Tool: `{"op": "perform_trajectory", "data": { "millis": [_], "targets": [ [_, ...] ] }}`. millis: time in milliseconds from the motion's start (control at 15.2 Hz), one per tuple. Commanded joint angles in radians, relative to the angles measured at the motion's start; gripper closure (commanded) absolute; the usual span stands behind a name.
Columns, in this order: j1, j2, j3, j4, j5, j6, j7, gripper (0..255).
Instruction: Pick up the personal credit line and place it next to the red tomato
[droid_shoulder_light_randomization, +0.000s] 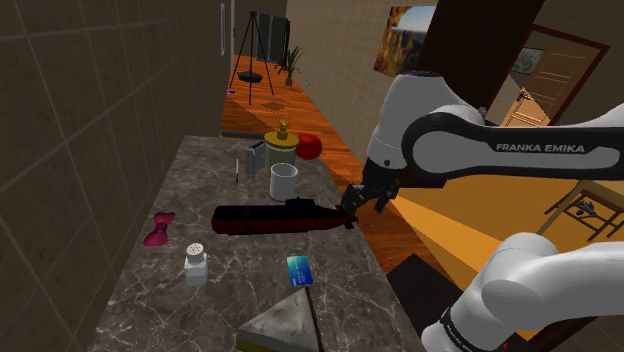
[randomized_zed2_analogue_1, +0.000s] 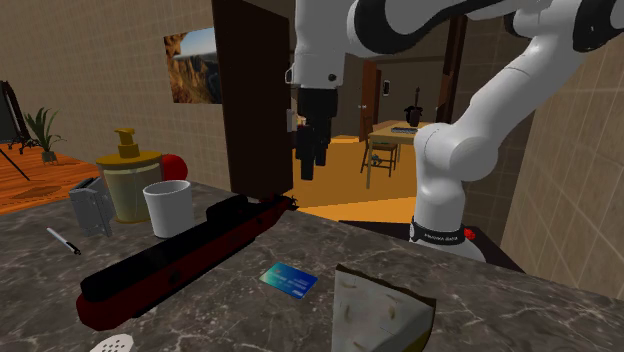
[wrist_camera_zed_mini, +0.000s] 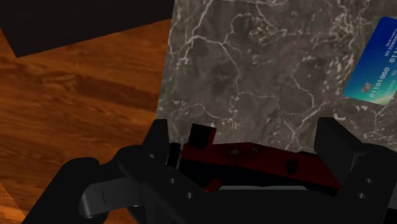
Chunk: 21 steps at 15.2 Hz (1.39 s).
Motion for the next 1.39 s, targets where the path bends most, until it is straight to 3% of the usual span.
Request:
{"op": "perform_trajectory", "data": {
  "millis": [0,396,792,1320],
  "targets": [
    [-0.001,0.042,0.060,0.002,0.023,0.056,0.080,0],
    [-0.049,0.228,0.260,0.060,0.034,0.224,0.333,0],
    [-0.172,0.460,0.471,0.173,-0.090,0.356,0.627,0],
    [-0.218,0.555,0.517,0.132,-0.169,0.472,0.687,0]
  ]
}}
